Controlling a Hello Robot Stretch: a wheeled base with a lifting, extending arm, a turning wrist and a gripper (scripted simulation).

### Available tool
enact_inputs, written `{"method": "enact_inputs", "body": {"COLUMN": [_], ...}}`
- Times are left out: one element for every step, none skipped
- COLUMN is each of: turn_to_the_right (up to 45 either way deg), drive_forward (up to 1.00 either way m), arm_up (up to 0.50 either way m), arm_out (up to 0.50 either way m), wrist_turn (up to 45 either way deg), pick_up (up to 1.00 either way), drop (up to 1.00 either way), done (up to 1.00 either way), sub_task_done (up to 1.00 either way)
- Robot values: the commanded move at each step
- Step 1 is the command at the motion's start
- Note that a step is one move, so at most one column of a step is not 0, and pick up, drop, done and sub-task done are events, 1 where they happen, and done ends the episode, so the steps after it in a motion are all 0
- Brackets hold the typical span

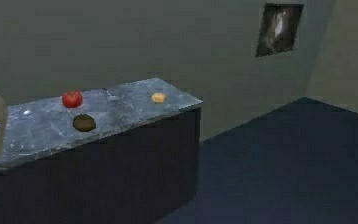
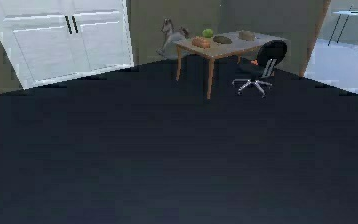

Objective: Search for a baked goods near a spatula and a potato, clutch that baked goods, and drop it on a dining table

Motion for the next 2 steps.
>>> {"method": "enact_inputs", "body": {"turn_to_the_right": [0.0, -45.0], "drive_forward": [0.3, 0.0], "arm_up": [0.0, 0.0], "arm_out": [0.0, 0.0], "wrist_turn": [0.0, 0.0], "pick_up": [0.0, 0.0], "drop": [0.0, 0.0], "done": [0.0, 0.0], "sub_task_done": [0.0, 0.0]}}
